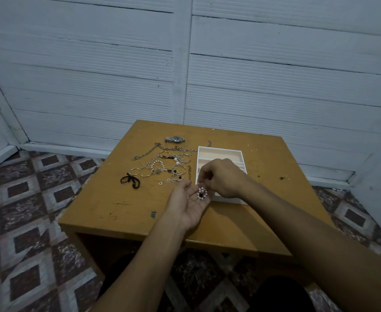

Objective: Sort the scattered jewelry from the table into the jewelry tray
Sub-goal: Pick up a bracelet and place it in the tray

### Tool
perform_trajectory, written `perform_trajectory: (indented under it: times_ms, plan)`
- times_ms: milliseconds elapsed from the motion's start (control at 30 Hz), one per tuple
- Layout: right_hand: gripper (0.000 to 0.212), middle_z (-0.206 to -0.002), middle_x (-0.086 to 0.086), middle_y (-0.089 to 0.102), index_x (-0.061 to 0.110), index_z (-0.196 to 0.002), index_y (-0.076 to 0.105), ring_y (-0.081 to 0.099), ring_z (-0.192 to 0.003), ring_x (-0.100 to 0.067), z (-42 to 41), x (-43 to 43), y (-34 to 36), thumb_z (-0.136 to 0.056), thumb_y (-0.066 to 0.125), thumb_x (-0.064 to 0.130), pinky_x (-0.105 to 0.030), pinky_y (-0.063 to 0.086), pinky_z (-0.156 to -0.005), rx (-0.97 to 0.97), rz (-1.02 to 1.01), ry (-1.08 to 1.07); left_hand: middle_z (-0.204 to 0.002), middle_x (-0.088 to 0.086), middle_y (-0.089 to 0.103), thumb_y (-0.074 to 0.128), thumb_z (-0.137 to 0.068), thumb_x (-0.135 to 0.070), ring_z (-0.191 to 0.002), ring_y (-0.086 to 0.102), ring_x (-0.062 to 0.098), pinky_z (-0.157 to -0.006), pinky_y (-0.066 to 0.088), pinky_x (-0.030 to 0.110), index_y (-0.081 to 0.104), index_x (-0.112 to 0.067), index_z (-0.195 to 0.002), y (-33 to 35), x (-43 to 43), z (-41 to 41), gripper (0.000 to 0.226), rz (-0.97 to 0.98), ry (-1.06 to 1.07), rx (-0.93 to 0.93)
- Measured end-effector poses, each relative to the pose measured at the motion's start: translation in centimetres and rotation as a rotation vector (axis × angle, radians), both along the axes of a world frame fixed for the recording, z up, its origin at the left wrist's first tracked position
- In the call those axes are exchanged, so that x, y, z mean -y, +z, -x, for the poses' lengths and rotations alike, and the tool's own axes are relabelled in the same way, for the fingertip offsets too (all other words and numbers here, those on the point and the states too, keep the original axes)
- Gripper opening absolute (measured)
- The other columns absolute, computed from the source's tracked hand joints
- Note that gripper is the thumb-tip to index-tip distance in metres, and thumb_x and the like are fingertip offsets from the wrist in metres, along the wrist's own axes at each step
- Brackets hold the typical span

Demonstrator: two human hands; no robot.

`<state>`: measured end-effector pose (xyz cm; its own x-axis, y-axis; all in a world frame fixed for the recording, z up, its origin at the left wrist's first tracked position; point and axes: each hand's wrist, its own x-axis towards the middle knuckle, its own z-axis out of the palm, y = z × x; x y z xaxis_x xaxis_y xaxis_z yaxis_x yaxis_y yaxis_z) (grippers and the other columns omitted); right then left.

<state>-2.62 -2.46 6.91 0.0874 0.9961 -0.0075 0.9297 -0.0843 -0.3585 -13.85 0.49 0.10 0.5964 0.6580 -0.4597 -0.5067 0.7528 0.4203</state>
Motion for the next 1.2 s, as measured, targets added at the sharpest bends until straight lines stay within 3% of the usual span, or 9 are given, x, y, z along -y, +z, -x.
perform_trajectory:
  times_ms: [133, 267, 367, 467, 633, 767, 933, 1100, 1200]
  plan:
    - [0.016, -0.08, 0.004, 0.061, 0.014, -0.093, 0.074, 0.056, -0.076, -0.013, -0.5, -0.1, -0.1, -0.085, 0.063, 0.005, -0.018, 0.041, -0.062, -0.024, 0.009, -0.047, -0.09, 0.023, 0.068, 0.043, -0.099, -0.018, -0.085, 0.066, 0.031, -0.072, 0.057, 0.046, 0.058, 0.011, -0.105, 0.1, -0.1, -0.5, 0.034, 0.021, -0.007, 0.015]
    - [0.02, -0.083, 0.002, 0.064, 0.013, -0.095, 0.074, 0.059, -0.08, -0.014, -1.2, -0.1, 0.0, -0.084, 0.06, 0.003, -0.021, 0.043, -0.07, -0.058, 0.008, -0.101, -0.106, 0.028, 0.064, 0.043, -0.099, -0.019, -0.093, 0.065, 0.035, -0.081, 0.056, 0.046, 0.055, 0.015, -0.113, 0.1, -0.3, -1.0, 0.038, 0.028, -0.017, 0.007]
    - [0.022, -0.088, 0.0, 0.069, 0.014, -0.092, 0.074, 0.061, -0.081, -0.014, -1.9, -0.2, 0.0, -0.086, 0.057, 0.002, -0.02, 0.043, -0.07, -0.099, -0.003, -0.139, -0.121, 0.03, 0.059, 0.046, -0.098, -0.02, -0.106, 0.061, 0.038, -0.091, 0.052, 0.047, 0.052, 0.015, -0.119, 0.2, -0.3, -1.5, 0.042, 0.028, -0.03, -0.021]
    - [0.022, -0.086, 0.003, 0.067, 0.016, -0.092, 0.075, 0.058, -0.079, -0.01, -2.7, -0.1, 0.0, -0.087, 0.057, 0.003, -0.017, 0.039, -0.063, -0.09, -0.02, -0.15, -0.127, 0.03, 0.055, 0.048, -0.096, -0.021, -0.113, 0.058, 0.037, -0.085, 0.054, 0.046, 0.05, 0.014, -0.123, 0.3, -0.3, -2.0, 0.045, 0.04, -0.027, -0.059]
    - [0.021, -0.083, 0.007, 0.063, 0.018, -0.092, 0.074, 0.056, -0.078, -0.009, -3.5, -0.1, -0.2, -0.087, 0.058, 0.006, -0.019, 0.039, -0.061, -0.076, -0.021, -0.176, -0.107, 0.024, 0.055, 0.052, -0.093, -0.024, -0.098, 0.055, 0.032, -0.091, 0.049, 0.037, 0.053, 0.012, -0.114, 1.5, -0.2, -2.3, 0.042, 0.043, -0.038, -0.089]
    - [0.02, -0.081, 0.006, 0.065, 0.02, -0.087, 0.074, 0.058, -0.077, -0.011, -4.0, -0.2, -0.5, -0.085, 0.059, 0.006, -0.018, 0.04, -0.057, -0.106, -0.036, -0.217, -0.125, 0.026, 0.051, 0.049, -0.093, -0.028, -0.109, 0.055, 0.035, -0.08, 0.049, 0.038, 0.039, 0.014, -0.129, 3.2, -0.5, -3.0, 0.056, -0.004, -0.091, -0.143]
    - [0.02, -0.08, 0.007, 0.065, 0.021, -0.082, 0.071, 0.059, -0.079, -0.012, -4.7, -0.1, -0.8, -0.083, 0.059, 0.006, -0.022, 0.042, -0.067, -0.132, -0.048, -0.252, -0.088, 0.02, 0.048, 0.045, -0.095, -0.029, -0.076, 0.051, 0.034, -0.079, 0.045, 0.04, 0.027, 0.013, -0.14, 5.2, -0.2, -3.9, 0.065, -0.076, -0.161, -0.215]
    - [0.018, -0.081, 0.006, 0.066, 0.021, -0.084, 0.072, 0.06, -0.077, -0.011, -5.6, 0.0, -1.1, -0.084, 0.061, 0.007, -0.022, 0.043, -0.064, -0.134, -0.051, -0.262, -0.081, 0.019, 0.046, 0.043, -0.096, -0.028, -0.068, 0.045, 0.031, -0.06, 0.036, 0.035, 0.045, 0.009, -0.118, 5.5, 0.1, -4.2, 0.043, -0.074, -0.188, -0.253]
    - [0.017, -0.082, 0.005, 0.067, 0.022, -0.083, 0.071, 0.062, -0.08, -0.013, -5.7, 0.0, -1.3, -0.084, 0.062, 0.008, -0.025, 0.049, -0.07, -0.146, -0.05, -0.262, -0.081, 0.019, 0.045, 0.044, -0.097, -0.028, -0.068, 0.044, 0.03, -0.077, 0.044, 0.039, 0.028, 0.012, -0.141, 5.2, 0.1, -4.2, 0.062, -0.074, -0.166, -0.232]
